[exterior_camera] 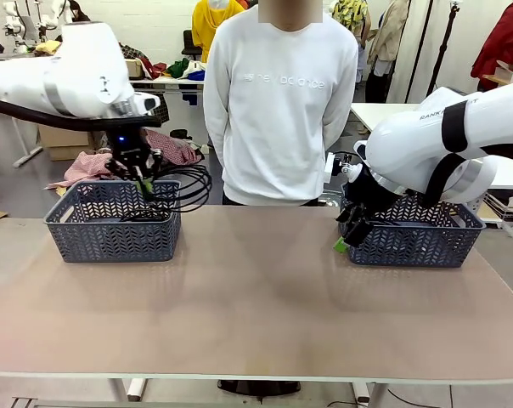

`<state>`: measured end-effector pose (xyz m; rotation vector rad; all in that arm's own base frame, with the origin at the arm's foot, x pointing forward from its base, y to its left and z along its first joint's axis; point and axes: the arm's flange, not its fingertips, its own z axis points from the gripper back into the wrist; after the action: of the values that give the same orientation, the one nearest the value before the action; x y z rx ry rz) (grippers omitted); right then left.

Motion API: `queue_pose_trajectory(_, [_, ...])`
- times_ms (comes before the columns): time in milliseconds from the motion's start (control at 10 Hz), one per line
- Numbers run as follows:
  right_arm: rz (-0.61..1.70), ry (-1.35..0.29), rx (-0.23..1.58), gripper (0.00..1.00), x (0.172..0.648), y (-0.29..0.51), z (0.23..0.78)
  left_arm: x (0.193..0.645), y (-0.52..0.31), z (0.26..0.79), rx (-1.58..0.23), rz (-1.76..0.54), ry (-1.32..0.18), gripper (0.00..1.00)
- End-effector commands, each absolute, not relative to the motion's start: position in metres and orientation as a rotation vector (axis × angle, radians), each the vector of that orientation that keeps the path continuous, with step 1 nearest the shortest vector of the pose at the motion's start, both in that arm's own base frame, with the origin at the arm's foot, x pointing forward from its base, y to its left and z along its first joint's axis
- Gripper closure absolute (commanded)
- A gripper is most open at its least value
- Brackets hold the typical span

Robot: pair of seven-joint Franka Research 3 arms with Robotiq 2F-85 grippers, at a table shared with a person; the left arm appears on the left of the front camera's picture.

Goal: Organize the cables according to human instructions.
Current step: Pick up a bundle of cables and place it in the basket indicated by the human.

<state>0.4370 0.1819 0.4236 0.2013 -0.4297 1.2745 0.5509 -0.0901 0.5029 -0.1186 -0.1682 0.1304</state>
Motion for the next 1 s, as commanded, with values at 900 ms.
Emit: queue_pose_trajectory(900, [1.283, -0.432, 0.200, 0.00, 0.436, 0.182, 0.425, 0.586, 0.016, 0.473, -0.106, 0.161, -0.208, 0.88])
